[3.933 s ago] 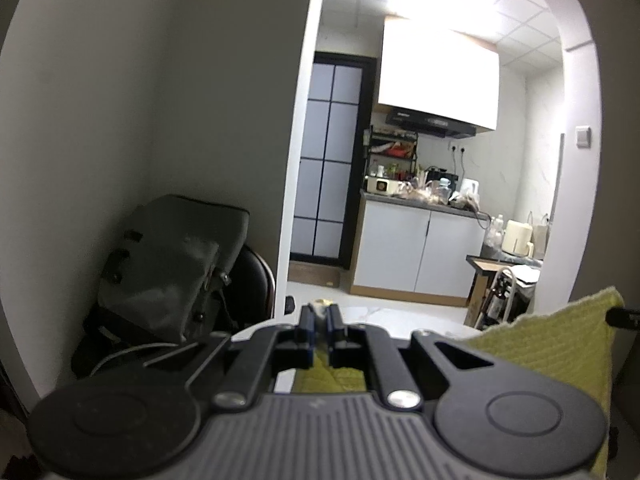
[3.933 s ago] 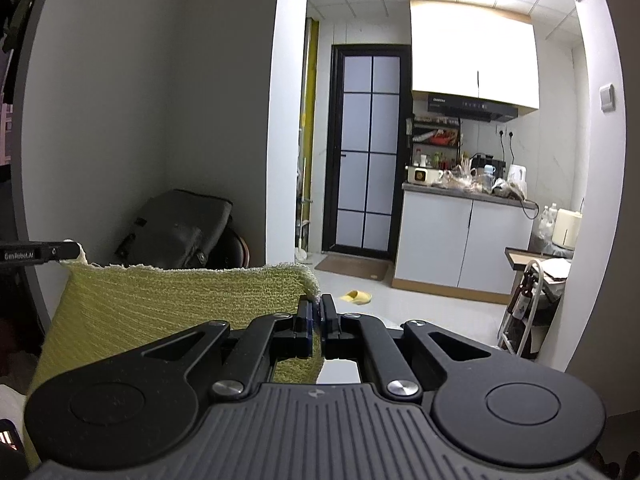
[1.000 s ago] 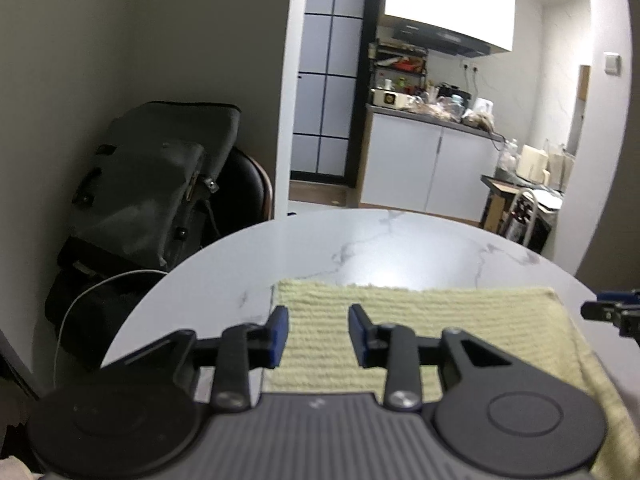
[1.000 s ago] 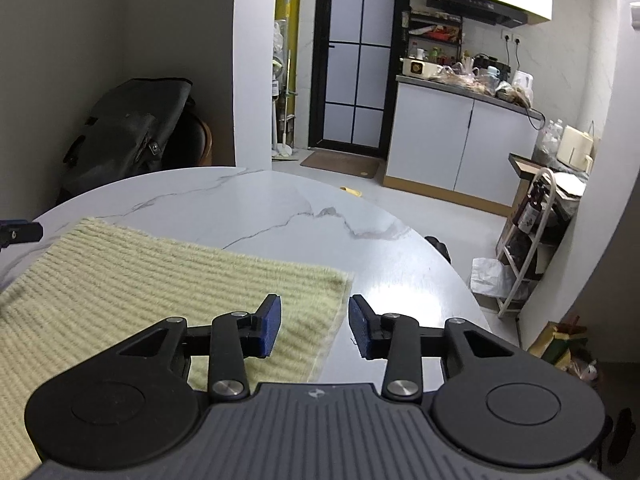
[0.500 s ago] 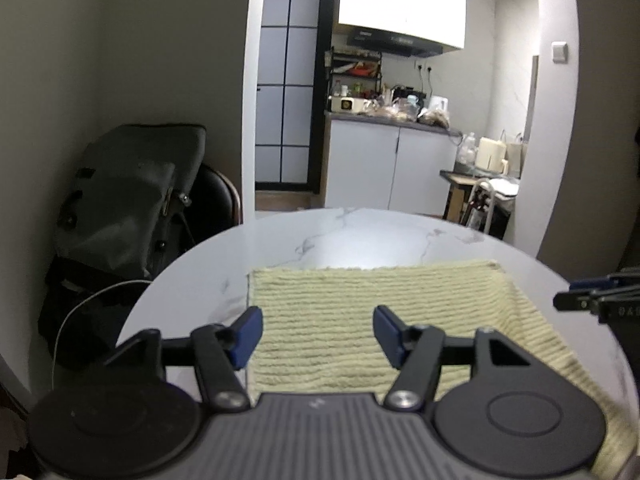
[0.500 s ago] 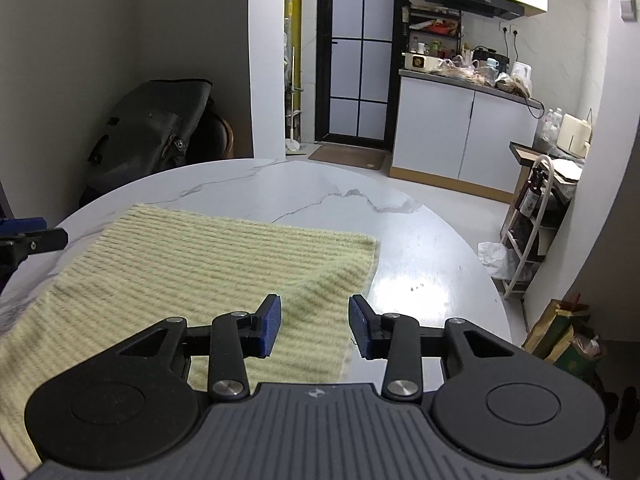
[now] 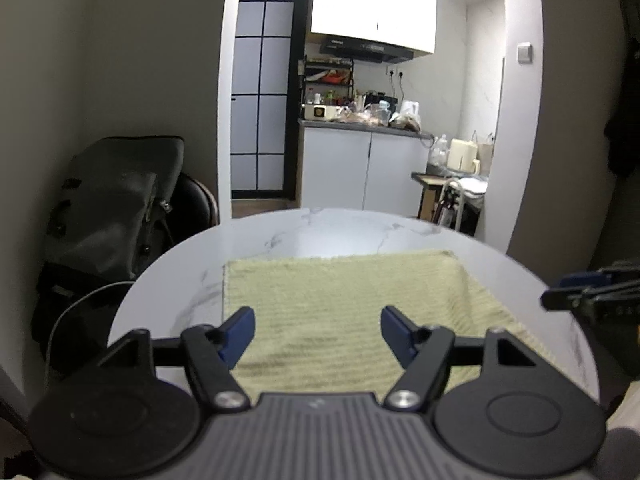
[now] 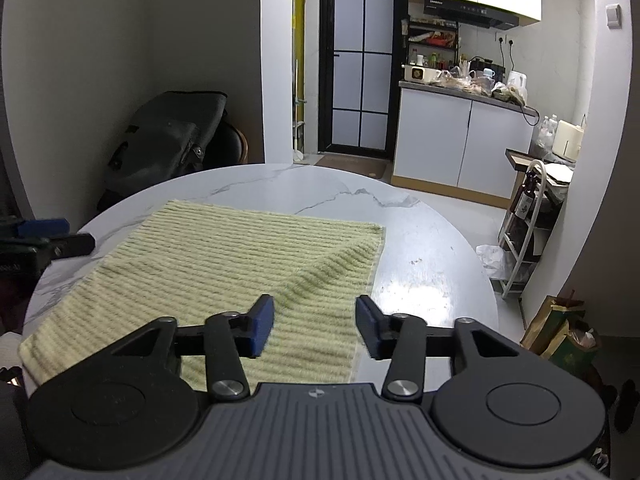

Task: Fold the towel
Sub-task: 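Pull both grippers back from the flat towel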

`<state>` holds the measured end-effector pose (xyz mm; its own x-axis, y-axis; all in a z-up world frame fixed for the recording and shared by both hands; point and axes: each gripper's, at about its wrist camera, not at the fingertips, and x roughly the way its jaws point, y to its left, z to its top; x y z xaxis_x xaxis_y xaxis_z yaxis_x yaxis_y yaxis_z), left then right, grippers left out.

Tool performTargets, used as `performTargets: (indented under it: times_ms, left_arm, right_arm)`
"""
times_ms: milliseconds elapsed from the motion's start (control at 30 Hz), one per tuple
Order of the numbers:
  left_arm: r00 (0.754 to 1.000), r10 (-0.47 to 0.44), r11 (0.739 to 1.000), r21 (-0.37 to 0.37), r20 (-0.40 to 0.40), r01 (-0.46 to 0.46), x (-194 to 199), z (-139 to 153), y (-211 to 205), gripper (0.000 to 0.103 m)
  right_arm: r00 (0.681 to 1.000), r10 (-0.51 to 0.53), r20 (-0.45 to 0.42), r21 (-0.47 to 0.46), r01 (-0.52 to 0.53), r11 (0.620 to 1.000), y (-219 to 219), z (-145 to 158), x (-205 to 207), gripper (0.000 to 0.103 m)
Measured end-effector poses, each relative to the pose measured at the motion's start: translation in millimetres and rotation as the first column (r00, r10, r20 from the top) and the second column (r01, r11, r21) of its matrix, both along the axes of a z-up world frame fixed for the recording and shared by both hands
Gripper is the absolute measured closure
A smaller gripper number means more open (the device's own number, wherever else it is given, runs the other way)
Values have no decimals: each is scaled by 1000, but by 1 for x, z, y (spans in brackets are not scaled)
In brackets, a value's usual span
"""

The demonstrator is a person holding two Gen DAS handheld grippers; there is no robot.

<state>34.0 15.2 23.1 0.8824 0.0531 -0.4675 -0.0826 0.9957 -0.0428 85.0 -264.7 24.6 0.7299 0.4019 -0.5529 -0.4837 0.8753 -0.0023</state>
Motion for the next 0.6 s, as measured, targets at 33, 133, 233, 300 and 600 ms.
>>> performTargets:
  times_ms: [33, 133, 233, 300, 600]
  left_arm:
    - [1000, 2, 1000, -1, -3, -2, -3, -1, -1, 31]
    - [1000, 13, 1000, -1, -13, -13, -13, -6, -1, 31]
    - [999, 22, 1000, 3, -26, -22, -18, -12, -2, 31]
    - [999, 16, 1000, -4, -36, -16, -22, -16, -4, 31]
    - [997, 23, 1000, 16, -68, -22, -47, -23, -8, 31]
  right_arm:
    - [1000, 3, 1, 1, -3, 1000, -2, 0, -4, 52]
    - [1000, 6, 4, 5, -6, 1000, -4, 0, -11, 52]
    - [1000, 11, 9, 20, -11, 1000, -8, 2, -19, 52]
    - [1000, 17, 12, 25, -18, 1000, -10, 1, -23, 51]
    - [1000, 15, -20, 90, -13, 996, -29, -10, -40, 52]
